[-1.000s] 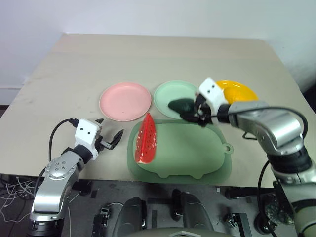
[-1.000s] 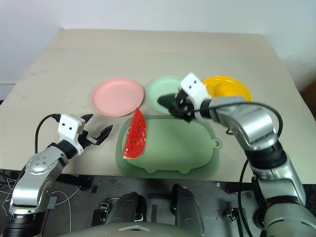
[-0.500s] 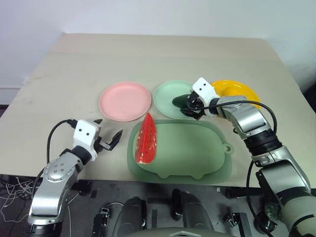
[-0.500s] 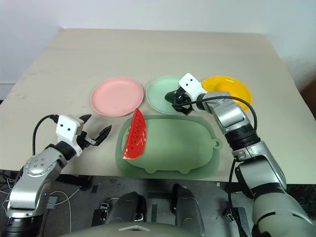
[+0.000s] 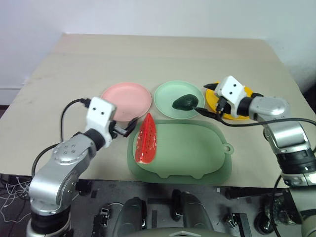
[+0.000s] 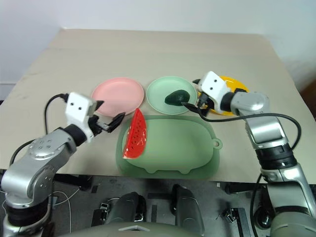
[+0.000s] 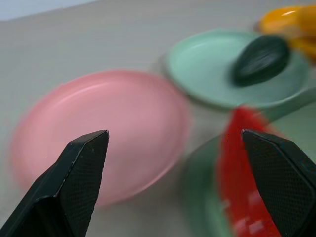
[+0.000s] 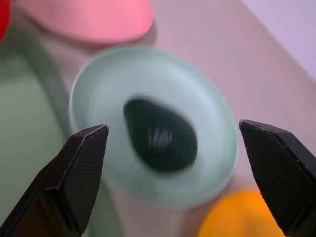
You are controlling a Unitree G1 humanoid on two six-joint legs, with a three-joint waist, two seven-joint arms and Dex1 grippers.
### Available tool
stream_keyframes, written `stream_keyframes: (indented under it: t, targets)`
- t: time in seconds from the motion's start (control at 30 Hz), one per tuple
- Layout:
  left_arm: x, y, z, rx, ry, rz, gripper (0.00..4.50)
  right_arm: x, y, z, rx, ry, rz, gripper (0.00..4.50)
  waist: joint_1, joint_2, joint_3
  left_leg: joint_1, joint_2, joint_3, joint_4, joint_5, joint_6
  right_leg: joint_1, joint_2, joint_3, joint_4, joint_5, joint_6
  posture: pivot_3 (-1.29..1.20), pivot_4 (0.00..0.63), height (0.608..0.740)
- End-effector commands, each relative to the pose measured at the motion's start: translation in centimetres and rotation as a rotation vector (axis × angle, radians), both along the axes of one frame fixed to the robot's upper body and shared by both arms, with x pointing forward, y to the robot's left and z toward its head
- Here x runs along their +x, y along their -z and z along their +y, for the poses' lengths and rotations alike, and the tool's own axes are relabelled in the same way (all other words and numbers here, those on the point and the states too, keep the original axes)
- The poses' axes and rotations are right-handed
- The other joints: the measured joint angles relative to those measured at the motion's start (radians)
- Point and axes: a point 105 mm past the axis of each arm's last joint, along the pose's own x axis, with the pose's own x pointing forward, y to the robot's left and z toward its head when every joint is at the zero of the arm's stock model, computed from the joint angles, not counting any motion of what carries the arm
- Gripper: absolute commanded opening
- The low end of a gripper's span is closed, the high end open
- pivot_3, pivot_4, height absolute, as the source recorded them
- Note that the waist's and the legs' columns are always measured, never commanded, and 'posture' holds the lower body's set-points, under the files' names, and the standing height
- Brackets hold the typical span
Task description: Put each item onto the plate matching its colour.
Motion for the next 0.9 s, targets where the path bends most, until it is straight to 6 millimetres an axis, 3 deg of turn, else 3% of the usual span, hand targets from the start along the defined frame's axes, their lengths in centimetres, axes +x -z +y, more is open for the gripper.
stream_keyframes:
  t: [0.03,0.2,0.37,0.77,0.9]
  targets:
    - [0.0,-1.2,-1.1,0.012,-0.019,0.059,4.50,-0.3,-0.9,0.0,0.013,0.002,-0.058,4.47,-0.004,0.001,0.000,0.001,0.000,0.000,0.000,0.000,0.000,0.000,0.000,0.000,0.000,0.000,0.000,0.00,0.150,0.740]
    - [0.4,-1.8,-2.5,-0.063,0.001,0.114,4.50,-0.4,0.3,0.4,0.025,0.011,-0.044,4.47,-0.006,0.000,0.000,0.001,0.000,0.000,-0.001,0.002,-0.003,0.000,0.001,0.001,0.000,0.000,0.000,0.00,0.150,0.740]
    - [0.0,-0.7,-2.3,0.001,0.011,0.148,4.50,-0.1,0.6,0.5,0.034,0.026,-0.044,4.47,-0.003,0.000,0.000,0.000,0.000,0.000,-0.001,0.004,-0.006,-0.001,0.001,0.001,0.000,0.000,0.000,0.00,0.150,0.740]
    - [-1.4,3.7,-3.5,-0.013,0.063,0.343,4.50,0.2,-0.1,1.5,0.060,0.016,-0.074,4.47,0.002,0.000,0.000,0.001,-0.001,0.000,0.000,0.004,-0.008,0.000,0.000,0.001,0.001,0.000,0.000,0.00,0.150,0.740]
    - [-1.5,6.2,-3.0,0.079,0.054,0.442,4.50,0.2,-0.1,1.7,0.056,0.012,-0.082,4.47,0.000,0.000,0.000,0.001,-0.001,0.000,0.000,0.004,-0.008,0.000,0.000,0.001,0.001,0.000,0.000,0.00,0.150,0.740]
